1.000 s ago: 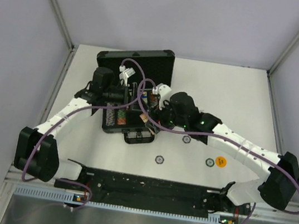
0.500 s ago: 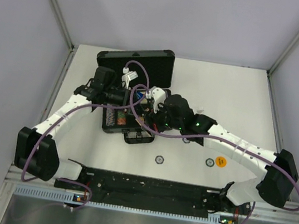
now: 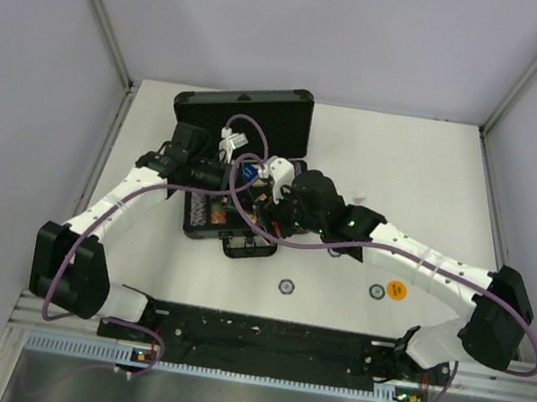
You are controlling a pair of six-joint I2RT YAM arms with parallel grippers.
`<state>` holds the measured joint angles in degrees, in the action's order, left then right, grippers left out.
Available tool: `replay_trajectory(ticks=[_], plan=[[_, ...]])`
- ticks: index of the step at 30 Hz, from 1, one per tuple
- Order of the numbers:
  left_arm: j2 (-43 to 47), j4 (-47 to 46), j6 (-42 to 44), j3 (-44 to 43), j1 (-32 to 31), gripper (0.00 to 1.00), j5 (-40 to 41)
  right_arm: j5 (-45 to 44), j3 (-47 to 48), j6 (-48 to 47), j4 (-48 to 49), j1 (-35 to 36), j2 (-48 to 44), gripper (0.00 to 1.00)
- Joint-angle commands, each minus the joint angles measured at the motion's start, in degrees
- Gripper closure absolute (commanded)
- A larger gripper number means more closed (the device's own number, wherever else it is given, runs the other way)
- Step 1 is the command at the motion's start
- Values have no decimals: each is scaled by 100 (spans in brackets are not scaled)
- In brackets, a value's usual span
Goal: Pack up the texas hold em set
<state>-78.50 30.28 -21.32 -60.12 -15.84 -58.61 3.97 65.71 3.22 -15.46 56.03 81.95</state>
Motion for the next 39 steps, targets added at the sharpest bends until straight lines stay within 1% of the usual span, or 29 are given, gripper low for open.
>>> replay_trajectory(ticks=[1, 2, 4, 6, 7, 8, 10, 13, 16, 18, 21, 23, 25, 29, 33, 39], plan=[[-51, -128, 41, -158, -25, 96, -283, 52, 214, -15, 501, 92, 22, 47], [-60, -154, 23, -158, -25, 100, -283, 43, 223, -6, 483, 84, 31, 45], [-60, -163, -12, -167, -25, 100, -248, 8, 205, 3, 492, 92, 49, 36], [-34, -181, -30, -193, -25, 100, -134, -80, 135, -6, 526, 92, 5, 19], [-16, -189, -39, -202, -25, 100, 15, -124, 74, -15, 562, 84, -47, 15], [10, -189, -56, -220, -25, 100, 164, -185, 21, -15, 614, 92, -117, 11], [89, -198, -100, -228, -16, 100, 603, -343, -128, -6, 658, 84, -284, 8], [221, -338, -301, -185, 36, 100, 1175, -695, -278, 99, 606, 92, -635, 8], [475, -899, -705, 113, 116, 100, 1702, -1002, -550, 327, 553, 75, -1013, 8], [642, -1260, -1030, 315, 116, 100, 2202, -1309, -796, 529, 562, 83, -1277, 8], [827, -1813, -1636, 649, 116, 100, 2976, -1880, -1130, 793, 545, 75, -1638, 8], [915, -2008, -1953, 852, 98, 100, 3555, -2302, -1262, 943, 501, 57, -1796, 9], [959, -2245, -2208, 1063, 98, 100, 3855, -2742, -1324, 1118, 404, 31, -1884, 9], [1038, -2702, -2683, 1502, 81, 100, 4217, -3182, -1351, 1356, 246, -83, -1964, 9], [1012, -2984, -2895, 1784, 63, 100, 4367, -3297, -1359, 1540, 149, -163, -1999, 9], [881, -4196, -3474, 2416, 19, 100, 4279, -3280, -1386, 1708, 70, -224, -2017, 9]])
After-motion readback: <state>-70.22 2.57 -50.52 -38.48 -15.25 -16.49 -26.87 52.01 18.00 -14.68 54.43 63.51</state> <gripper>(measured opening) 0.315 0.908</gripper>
